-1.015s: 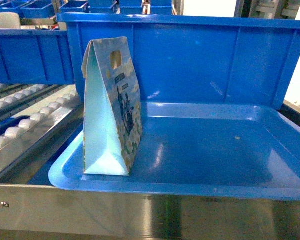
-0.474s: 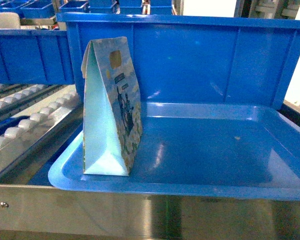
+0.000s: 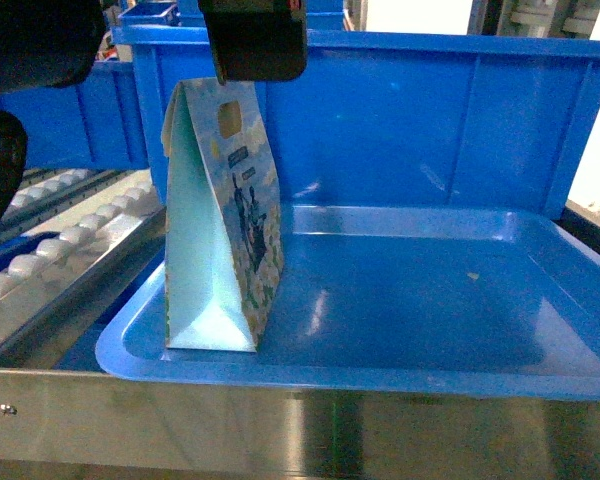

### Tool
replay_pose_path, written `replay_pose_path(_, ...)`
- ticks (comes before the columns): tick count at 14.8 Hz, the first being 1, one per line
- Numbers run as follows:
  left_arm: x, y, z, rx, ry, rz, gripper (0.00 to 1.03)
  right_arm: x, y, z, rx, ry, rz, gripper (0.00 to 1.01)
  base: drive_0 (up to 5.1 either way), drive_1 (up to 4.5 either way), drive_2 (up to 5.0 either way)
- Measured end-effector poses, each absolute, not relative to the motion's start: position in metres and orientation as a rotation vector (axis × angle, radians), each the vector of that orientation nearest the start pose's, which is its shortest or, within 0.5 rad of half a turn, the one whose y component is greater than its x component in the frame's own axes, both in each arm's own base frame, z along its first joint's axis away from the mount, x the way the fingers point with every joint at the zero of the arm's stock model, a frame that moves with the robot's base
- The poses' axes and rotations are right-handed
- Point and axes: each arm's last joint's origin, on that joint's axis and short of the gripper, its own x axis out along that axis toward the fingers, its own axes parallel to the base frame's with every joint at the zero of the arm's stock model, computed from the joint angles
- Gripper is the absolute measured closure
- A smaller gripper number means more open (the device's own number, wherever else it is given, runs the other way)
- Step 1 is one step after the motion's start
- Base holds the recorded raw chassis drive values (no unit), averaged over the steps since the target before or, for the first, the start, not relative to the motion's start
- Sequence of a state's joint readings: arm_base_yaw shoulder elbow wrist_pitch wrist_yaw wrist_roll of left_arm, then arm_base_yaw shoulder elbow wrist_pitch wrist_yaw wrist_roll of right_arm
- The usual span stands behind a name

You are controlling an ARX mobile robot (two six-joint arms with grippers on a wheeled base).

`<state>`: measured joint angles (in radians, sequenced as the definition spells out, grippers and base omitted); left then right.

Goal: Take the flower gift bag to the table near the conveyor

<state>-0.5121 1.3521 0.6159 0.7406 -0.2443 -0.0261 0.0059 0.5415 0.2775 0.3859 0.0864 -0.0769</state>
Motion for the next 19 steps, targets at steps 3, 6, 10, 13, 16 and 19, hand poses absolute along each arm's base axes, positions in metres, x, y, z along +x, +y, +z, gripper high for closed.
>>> replay_pose_path(3,0.251,-0.134,0.230,-0.003,0.037,-0.213,0.05,0.142,-0.002,0.245,-0.071,-0.119,-0.085,0.98,0.0,0.00,0.0)
replay_pose_path(6,0.249,-0.137,0.219,0.016,0.077,-0.211,0.05,0.142,-0.002,0.245,-0.071,-0.119,-0.085,0.98,0.0,0.00,0.0)
replay_pose_path(10,0.247,-0.140,0.214,0.024,0.090,-0.197,0.43,0.142,-0.002,0.245,-0.071,-0.119,-0.084,0.98,0.0,0.00,0.0)
replay_pose_path(13,0.247,-0.139,0.212,0.033,0.108,-0.179,0.72,0.142,-0.002,0.245,-0.071,-0.119,-0.085,0.98,0.0,0.00,0.0)
replay_pose_path(16,0.247,-0.139,0.211,0.034,0.116,-0.174,0.85,0.142,-0.002,0.245,-0.071,-0.119,-0.084,0.98,0.0,0.00,0.0)
replay_pose_path(19,0.247,-0.139,0.211,0.029,0.117,-0.160,1.01,0.142,-0.002,0.245,-0.071,-0.119,-0.085,0.98,0.0,0.00,0.0)
